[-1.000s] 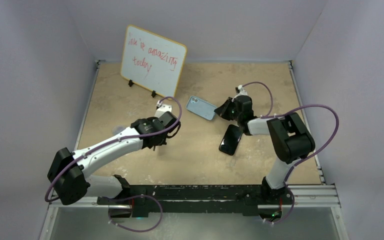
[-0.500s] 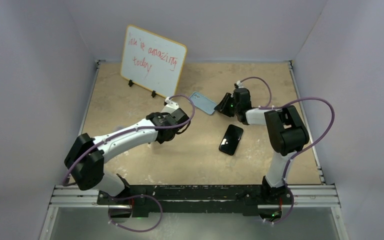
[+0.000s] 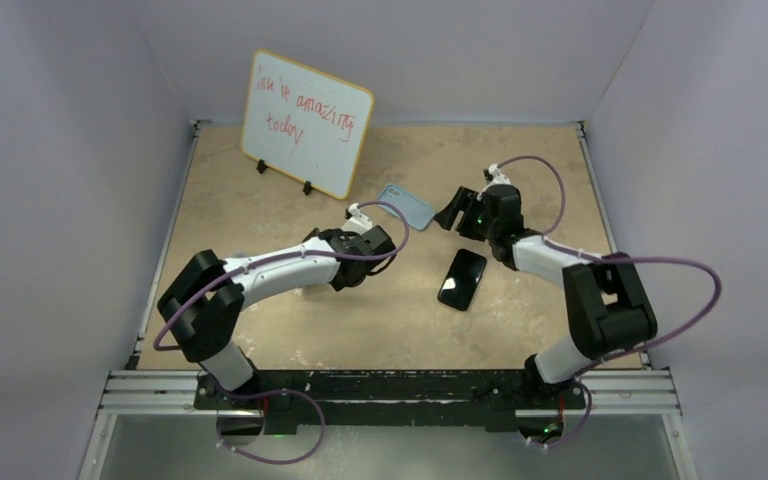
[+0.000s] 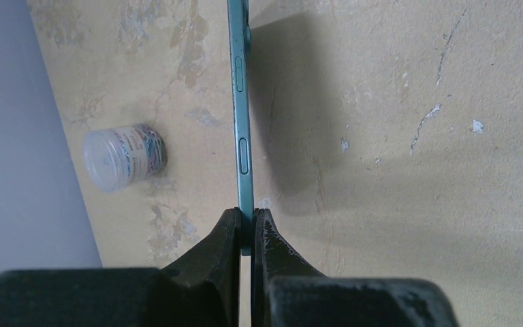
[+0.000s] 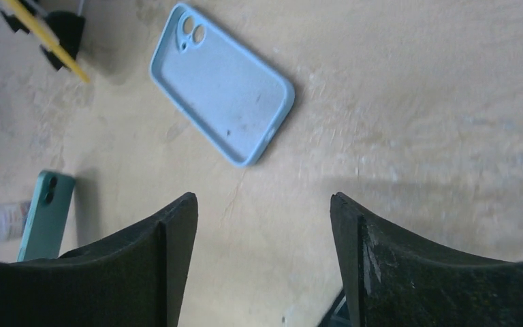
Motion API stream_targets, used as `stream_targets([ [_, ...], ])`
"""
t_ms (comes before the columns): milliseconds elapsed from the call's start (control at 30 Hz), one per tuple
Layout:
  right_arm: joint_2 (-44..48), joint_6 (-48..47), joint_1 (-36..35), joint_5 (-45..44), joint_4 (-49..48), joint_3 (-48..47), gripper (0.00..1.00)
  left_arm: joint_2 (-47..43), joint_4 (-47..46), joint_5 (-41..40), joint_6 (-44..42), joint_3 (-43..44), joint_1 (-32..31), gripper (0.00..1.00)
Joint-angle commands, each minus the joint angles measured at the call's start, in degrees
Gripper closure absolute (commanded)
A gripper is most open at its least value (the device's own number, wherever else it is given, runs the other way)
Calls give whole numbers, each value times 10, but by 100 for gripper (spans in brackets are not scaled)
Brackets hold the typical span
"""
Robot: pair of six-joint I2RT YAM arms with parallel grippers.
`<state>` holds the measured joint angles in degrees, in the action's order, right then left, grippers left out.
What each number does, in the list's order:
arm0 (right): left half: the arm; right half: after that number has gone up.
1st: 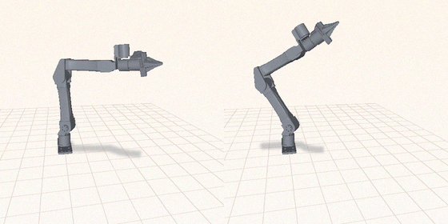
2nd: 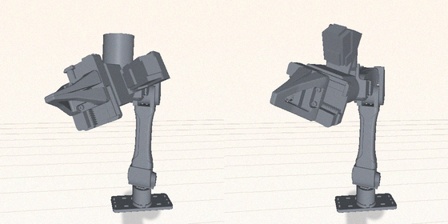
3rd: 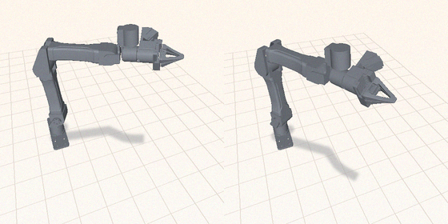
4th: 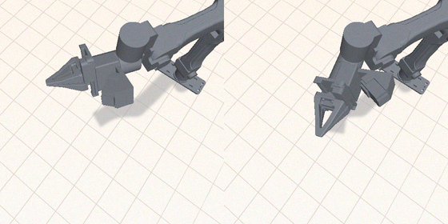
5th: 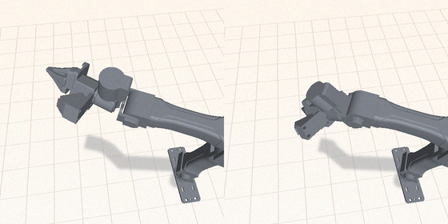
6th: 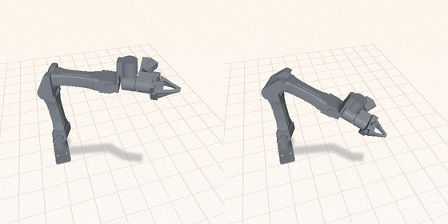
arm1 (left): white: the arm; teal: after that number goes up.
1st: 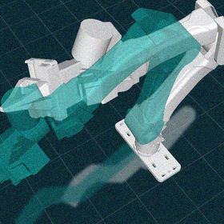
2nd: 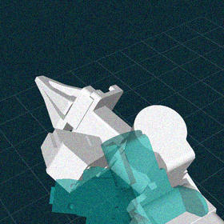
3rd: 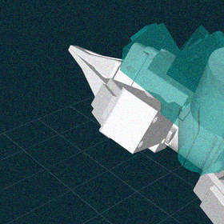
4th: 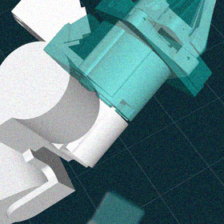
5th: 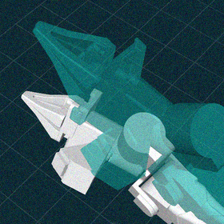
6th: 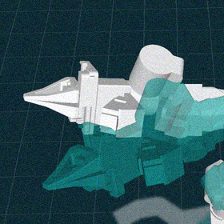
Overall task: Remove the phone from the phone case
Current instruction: Place the phone case at the center of the board, then place the phone at the center of the board.
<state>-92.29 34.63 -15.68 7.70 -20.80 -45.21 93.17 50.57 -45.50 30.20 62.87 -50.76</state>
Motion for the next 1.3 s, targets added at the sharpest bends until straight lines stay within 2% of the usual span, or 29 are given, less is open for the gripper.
stream_targets([
  [0,88,3,3,42,-32,76,25,34,-11,-13,0,28,-13,100],
  [133,193,9,2,54,-57,140,19,64,-25,-14,3,28,-16,100],
  [333,311,-9,2,44,18,180,15,114,-55,-13,1,25,-18,100],
  [500,371,-28,3,16,65,208,14,149,-63,6,-2,28,-19,100],
  [667,396,-46,3,6,102,211,13,147,-55,2,1,20,-17,100],
  [1000,412,-54,3,7,123,210,12,161,-17,1,17,29,45,100],
  [1167,412,-62,3,11,135,203,11,149,-26,8,15,33,51,100],
  [1267,413,-65,3,11,145,200,10,149,-27,13,13,44,53,92],
])
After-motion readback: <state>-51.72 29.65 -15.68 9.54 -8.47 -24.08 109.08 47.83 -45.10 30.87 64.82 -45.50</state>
